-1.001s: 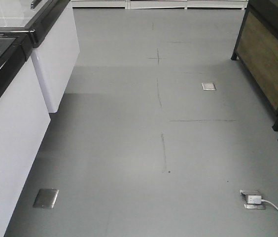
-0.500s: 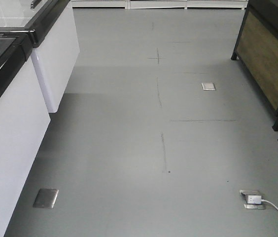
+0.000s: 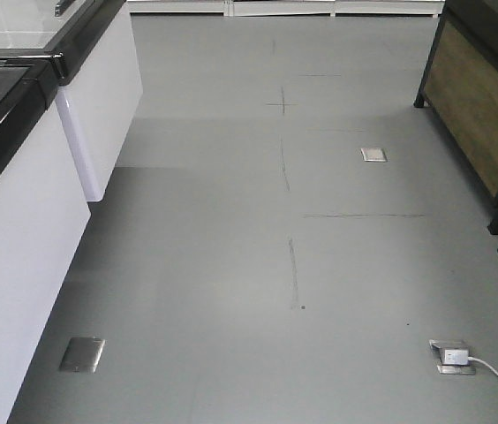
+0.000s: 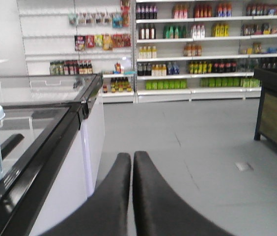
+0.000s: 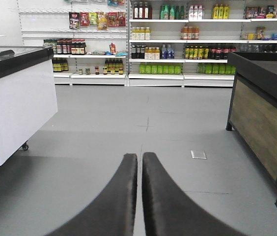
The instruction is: Left arm holds basket, right arm returns cookies
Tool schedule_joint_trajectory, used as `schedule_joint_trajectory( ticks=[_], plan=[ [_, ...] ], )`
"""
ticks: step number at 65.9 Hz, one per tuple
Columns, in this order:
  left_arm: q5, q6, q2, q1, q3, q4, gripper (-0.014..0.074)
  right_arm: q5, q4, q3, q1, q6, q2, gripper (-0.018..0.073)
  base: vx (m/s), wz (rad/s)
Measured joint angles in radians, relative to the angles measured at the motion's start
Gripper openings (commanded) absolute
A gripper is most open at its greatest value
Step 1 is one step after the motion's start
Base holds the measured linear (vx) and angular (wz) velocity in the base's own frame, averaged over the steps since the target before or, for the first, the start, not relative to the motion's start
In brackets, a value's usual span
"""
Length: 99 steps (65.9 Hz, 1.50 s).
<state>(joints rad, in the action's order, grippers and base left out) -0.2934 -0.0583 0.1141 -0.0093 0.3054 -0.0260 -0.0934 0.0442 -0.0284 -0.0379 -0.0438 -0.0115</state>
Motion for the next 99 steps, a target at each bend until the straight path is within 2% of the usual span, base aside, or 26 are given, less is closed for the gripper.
schedule_joint_trajectory(
  ticks=[16,32,50,59,71,91,99],
  plan=[
    [-0.045,0.008,0.217,0.000,0.078,0.000,-0.0006,0.000,0.000,0.000,0.000,0.000,0.000,-0.0006,0.00,0.00],
    [-0.014,0.014,0.384,0.000,0.099,0.000,-0.0006,0.000,0.000,0.000,0.000,0.000,0.000,-0.0006,0.00,0.00],
    [0.008,0.015,0.422,0.000,0.099,0.000,-0.0002,0.000,0.000,0.000,0.000,0.000,0.000,-0.0006,0.00,0.00],
    [0.010,0.015,0.425,0.000,0.099,0.000,0.0027,0.000,0.000,0.000,0.000,0.000,0.000,-0.0006,0.00,0.00],
    [0.010,0.015,0.426,0.000,0.099,0.000,0.0139,0.000,0.000,0.000,0.000,0.000,0.000,-0.0006,0.00,0.00],
    [0.010,0.015,0.426,0.000,0.099,0.000,0.0447,0.000,-0.002,0.000,0.000,0.000,0.000,-0.0006,0.00,0.00],
    [0.010,0.015,0.426,0.000,0.099,0.000,0.0512,0.000,-0.003,0.000,0.000,0.000,0.000,-0.0006,0.00,0.00]
  ],
)
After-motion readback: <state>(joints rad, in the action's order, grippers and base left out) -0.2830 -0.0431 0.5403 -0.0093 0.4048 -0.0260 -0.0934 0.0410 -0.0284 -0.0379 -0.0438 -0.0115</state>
